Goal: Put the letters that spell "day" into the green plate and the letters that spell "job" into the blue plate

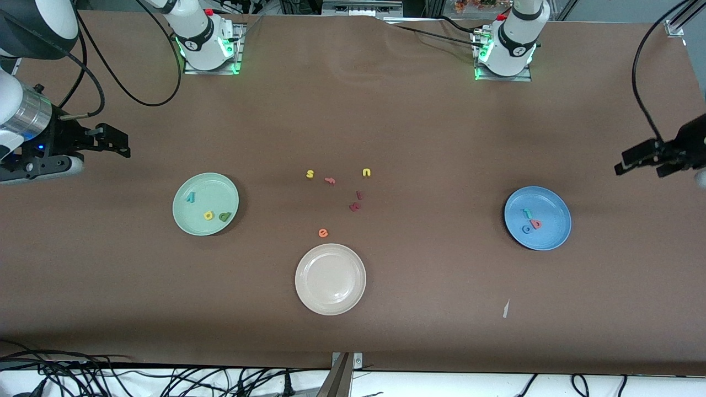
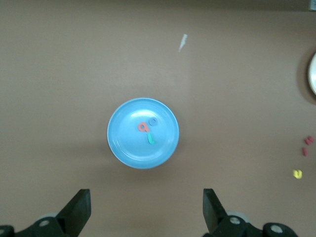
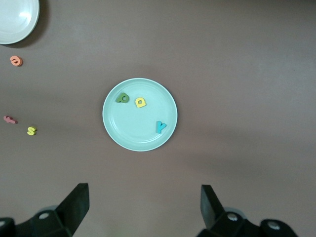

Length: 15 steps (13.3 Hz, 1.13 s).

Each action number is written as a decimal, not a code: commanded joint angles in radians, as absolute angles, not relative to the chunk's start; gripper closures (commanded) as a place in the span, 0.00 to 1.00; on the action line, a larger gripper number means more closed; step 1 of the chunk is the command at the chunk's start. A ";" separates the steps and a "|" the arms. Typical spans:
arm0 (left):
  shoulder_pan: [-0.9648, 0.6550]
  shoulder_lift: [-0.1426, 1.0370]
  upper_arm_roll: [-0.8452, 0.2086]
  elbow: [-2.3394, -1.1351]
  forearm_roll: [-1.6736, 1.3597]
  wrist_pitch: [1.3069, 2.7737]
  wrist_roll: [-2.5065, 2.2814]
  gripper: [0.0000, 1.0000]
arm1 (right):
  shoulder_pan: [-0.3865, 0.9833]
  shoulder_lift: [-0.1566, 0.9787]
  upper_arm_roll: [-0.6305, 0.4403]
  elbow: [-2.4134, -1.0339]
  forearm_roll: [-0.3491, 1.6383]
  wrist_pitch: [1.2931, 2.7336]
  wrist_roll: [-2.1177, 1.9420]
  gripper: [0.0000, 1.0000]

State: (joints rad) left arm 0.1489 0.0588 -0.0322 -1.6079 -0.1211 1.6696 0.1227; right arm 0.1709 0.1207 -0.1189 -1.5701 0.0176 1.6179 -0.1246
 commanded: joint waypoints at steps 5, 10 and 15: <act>0.138 -0.006 -0.110 -1.623 -0.035 1.629 0.146 0.00 | 0.163 0.127 -0.115 -1.546 0.040 1.578 -0.144 0.00; 0.137 -0.014 -0.110 -1.623 -0.035 1.629 0.141 0.00 | 0.163 0.129 -0.115 -1.546 0.040 1.578 -0.144 0.00; 0.153 -0.006 -0.110 -1.623 -0.032 1.632 0.155 0.00 | 0.163 0.129 -0.115 -1.548 0.040 1.577 -0.144 0.00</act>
